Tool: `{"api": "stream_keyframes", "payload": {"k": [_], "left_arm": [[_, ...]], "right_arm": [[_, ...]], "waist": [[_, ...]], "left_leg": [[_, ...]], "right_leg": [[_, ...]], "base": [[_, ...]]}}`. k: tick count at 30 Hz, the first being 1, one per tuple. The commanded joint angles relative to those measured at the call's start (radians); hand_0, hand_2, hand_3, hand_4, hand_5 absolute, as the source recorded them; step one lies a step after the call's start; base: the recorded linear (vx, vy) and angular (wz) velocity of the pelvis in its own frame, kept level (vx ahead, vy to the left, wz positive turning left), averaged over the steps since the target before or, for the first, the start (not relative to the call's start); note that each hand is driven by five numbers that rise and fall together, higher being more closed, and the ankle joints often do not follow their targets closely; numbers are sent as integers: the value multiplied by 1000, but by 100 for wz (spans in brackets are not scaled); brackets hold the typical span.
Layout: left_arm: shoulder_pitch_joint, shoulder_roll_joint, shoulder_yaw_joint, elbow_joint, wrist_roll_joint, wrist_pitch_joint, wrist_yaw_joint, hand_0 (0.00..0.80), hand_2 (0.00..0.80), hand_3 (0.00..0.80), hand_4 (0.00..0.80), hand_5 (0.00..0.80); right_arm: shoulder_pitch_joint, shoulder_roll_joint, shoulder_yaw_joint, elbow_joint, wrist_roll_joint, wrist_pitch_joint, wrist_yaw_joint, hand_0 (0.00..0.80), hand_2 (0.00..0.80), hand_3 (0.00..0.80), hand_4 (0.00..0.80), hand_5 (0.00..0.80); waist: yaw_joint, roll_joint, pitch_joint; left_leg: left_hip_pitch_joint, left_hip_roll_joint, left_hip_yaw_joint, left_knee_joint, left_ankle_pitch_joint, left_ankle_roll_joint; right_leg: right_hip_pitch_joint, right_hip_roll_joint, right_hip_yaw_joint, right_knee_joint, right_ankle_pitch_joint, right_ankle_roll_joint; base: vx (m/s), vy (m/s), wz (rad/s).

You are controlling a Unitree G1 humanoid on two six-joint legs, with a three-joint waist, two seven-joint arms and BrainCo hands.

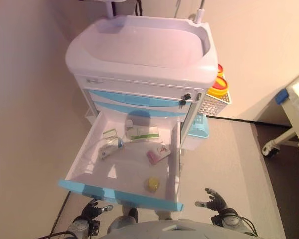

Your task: Open the drawer and pick up the medicine

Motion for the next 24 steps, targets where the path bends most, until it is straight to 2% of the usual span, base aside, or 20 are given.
{"api": "stream_keyframes", "payload": {"k": [1, 6, 8, 11, 14, 19, 21, 22, 24], "left_arm": [[-35, -12, -18, -20, 62, 19, -29, 0, 0, 0, 0, 0], [5, -12, -30, -10, 70, 73, -53, 0, 0, 0, 0, 0], [28, -13, -10, -3, 66, 82, -52, 0, 0, 0, 0, 0], [56, -5, 33, 2, 78, 96, -64, 0, 0, 0, 0, 0], [62, 5, 53, 10, 91, 102, -73, 0, 0, 0, 0, 0], [58, 21, 50, 2, 91, 115, -77, 0, 0, 0, 0, 0], [57, 21, 47, -2, 91, 117, -75, 0, 0, 0, 0, 0], [53, 24, 37, -17, 84, 123, -70, 0, 0, 0, 0, 0], [48, 28, 28, -27, 80, 131, -71, 0, 0, 0, 0, 0]], "right_arm": [[-52, -40, -12, -102, 29, -59, -131, 0, 0, 0, 0, 0], [-36, -69, -33, -367, 9, -79, -207, 0, 0, 0, 0, 0], [-22, -89, -26, -547, -30, -51, -204, 0, 0, 0, 0, 0], [2, -122, -15, -796, -133, -58, -171, 0, 0, 0, 0, 0], [-11, -193, 11, -939, -232, -138, -84, 0, 0, 0, 0, 0], [-87, -339, 90, -1050, -321, -241, 36, 0, 0, 0, 0, 0], [-99, -356, 103, -1062, -312, -243, 48, 0, 0, 0, 0, 0], [-144, -406, 145, -1099, -319, -266, 88, 0, 0, 0, 0, 0], [-172, -418, 176, -1114, -316, -262, 109, 0, 0, 0, 0, 0]], "waist": [[-17, -18, 24], [-51, -20, 20], [-64, -24, 19], [-81, -28, 20], [-83, -31, 19], [-57, -40, 20], [-51, -41, 19], [-31, -46, 22], [-21, -47, 22]], "left_leg": [[27, -74, 17, 35, -125, 52], [40, -73, 54, 7, -128, 63], [41, -72, 67, -2, -130, 64], [39, -70, 82, -9, -131, 66], [30, -70, 91, -6, -134, 66], [20, -69, 85, 0, -137, 66], [19, -69, 82, -1, -137, 65], [17, -69, 68, -2, -136, 65], [13, -69, 62, -2, -135, 64]], "right_leg": [[38, -15, 58, -104, 120, 71], [22, -17, 98, -129, 151, 89], [12, -20, 108, -131, 157, 95], [-5, -25, 117, -128, 160, 103], [-20, -29, 122, -122, 158, 109], [-26, -37, 110, -119, 153, 115], [-25, -38, 107, -119, 153, 115], [-20, -40, 97, -121, 150, 116], [-21, -41, 92, -120, 147, 115]], "base": [[16, 46, -27], [4, 49, -36], [-20, 41, -33], [-28, 34, -24], [-29, 23, -17], [-9, -1, -2], [2, -29, 5], [2, -53, 9], [-1, -41, 14]]}}
